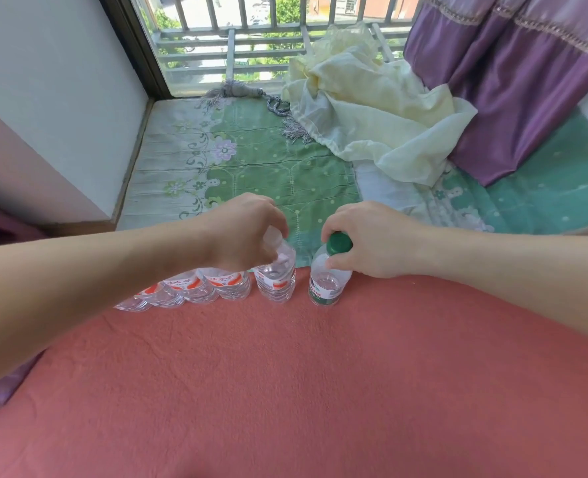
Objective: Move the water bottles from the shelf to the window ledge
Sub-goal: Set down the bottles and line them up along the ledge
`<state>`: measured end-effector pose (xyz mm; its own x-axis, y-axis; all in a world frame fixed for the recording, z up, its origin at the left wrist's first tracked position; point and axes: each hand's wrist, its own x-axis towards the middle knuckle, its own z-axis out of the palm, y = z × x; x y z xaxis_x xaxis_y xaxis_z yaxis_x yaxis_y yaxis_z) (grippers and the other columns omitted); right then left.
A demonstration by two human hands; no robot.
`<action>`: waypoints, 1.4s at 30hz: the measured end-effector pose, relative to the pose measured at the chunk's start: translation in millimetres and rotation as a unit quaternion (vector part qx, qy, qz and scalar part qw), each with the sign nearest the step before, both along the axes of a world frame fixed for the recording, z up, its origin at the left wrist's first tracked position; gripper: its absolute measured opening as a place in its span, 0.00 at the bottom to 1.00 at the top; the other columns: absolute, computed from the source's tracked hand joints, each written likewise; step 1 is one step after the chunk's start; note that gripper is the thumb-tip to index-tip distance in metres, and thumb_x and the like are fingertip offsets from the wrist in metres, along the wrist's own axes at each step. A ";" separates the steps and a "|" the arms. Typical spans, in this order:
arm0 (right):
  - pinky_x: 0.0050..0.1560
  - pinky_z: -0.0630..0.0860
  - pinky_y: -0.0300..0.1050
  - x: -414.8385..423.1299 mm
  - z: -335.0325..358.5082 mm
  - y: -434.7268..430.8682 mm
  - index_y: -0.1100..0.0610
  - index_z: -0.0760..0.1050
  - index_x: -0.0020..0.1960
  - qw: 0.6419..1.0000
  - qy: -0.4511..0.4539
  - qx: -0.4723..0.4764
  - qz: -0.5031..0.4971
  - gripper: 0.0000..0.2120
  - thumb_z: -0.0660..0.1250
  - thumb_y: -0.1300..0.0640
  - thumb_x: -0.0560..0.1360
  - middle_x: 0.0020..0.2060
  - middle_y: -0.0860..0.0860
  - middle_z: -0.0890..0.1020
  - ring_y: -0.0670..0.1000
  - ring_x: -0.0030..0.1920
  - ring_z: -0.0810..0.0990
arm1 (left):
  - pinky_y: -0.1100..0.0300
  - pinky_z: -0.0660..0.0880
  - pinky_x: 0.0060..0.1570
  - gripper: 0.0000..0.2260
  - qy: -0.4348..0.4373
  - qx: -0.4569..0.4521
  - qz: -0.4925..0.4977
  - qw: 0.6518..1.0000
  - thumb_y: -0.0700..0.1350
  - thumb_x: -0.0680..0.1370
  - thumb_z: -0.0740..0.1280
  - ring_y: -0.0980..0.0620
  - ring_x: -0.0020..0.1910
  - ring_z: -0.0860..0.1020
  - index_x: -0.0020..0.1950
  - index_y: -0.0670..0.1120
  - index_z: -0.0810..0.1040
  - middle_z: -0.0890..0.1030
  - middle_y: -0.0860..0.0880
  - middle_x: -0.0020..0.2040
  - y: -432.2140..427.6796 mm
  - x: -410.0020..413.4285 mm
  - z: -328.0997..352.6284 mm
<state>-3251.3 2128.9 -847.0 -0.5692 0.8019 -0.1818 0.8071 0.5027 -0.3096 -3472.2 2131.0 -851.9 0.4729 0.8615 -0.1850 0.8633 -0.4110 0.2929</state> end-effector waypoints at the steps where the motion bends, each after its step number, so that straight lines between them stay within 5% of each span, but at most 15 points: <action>1: 0.52 0.75 0.46 0.3 0.0 0.4 0.52 0.80 0.56 1.000 0.001 0.000 0.000 0.15 0.72 0.46 0.72 0.48 0.47 0.80 0.50 0.49 0.77 | 0.54 0.74 0.55 0.14 -0.001 -0.002 0.002 1.000 0.46 0.72 0.74 0.51 0.52 0.75 0.57 0.51 0.83 0.79 0.51 0.53 0.9 -0.2 -0.9; 5: 0.52 0.75 0.46 0.4 -0.1 1.5 0.53 0.80 0.56 1.000 0.003 0.002 0.002 0.15 0.72 0.46 0.72 0.48 0.47 0.81 0.49 0.49 0.77 | 0.59 0.71 0.49 0.14 -0.004 0.003 -0.002 1.000 0.53 0.72 0.75 0.52 0.48 0.74 0.55 0.51 0.83 0.79 0.52 0.50 0.9 4.1 -4.7; 12: 0.52 0.74 0.45 2.0 0.3 0.1 0.53 0.80 0.56 1.000 0.002 -0.001 0.004 0.15 0.72 0.47 0.73 0.47 0.47 0.80 0.49 0.48 0.76 | 0.48 0.79 0.37 0.13 -0.007 0.014 0.056 0.998 0.53 0.69 0.72 0.45 0.38 0.80 0.38 0.43 0.81 0.81 0.46 0.36 -0.9 11.1 -10.1; 19: 0.54 0.76 0.48 2.0 0.9 -1.1 0.52 0.80 0.57 1.000 0.000 -0.010 -0.001 0.16 0.72 0.46 0.73 0.48 0.47 0.79 0.49 0.49 0.76 | 0.51 0.77 0.47 0.07 0.013 0.022 0.009 1.000 0.47 0.71 0.73 0.47 0.46 0.79 0.46 0.47 0.85 0.82 0.48 0.45 -3.0 9.4 -2.1; 25: 0.53 0.76 0.49 1.9 1.4 -0.1 0.52 0.80 0.57 1.000 -0.007 -0.010 0.000 0.16 0.72 0.46 0.73 0.48 0.47 0.80 0.50 0.49 0.77 | 0.56 0.73 0.53 0.12 0.020 0.009 0.002 1.000 0.43 0.72 0.71 0.49 0.52 0.76 0.56 0.50 0.83 0.79 0.50 0.52 -5.3 7.0 0.7; 34: 0.55 0.74 0.47 1.2 1.8 -2.5 0.51 0.79 0.58 1.000 -0.018 -0.014 0.002 0.15 0.70 0.46 0.74 0.50 0.47 0.78 0.50 0.52 0.76 | 0.49 0.77 0.49 0.16 0.018 0.027 0.045 0.998 0.58 0.72 0.71 0.47 0.46 0.77 0.47 0.45 0.82 0.80 0.48 0.45 -7.1 11.1 -8.7; 42: 0.54 0.75 0.48 -0.3 1.4 -2.9 0.51 0.79 0.58 1.000 -0.016 -0.018 0.000 0.15 0.71 0.47 0.74 0.51 0.47 0.79 0.50 0.52 0.76 | 0.49 0.78 0.46 0.12 0.002 0.020 0.049 0.999 0.54 0.72 0.69 0.48 0.43 0.78 0.43 0.45 0.82 0.80 0.49 0.42 -6.8 8.2 -5.3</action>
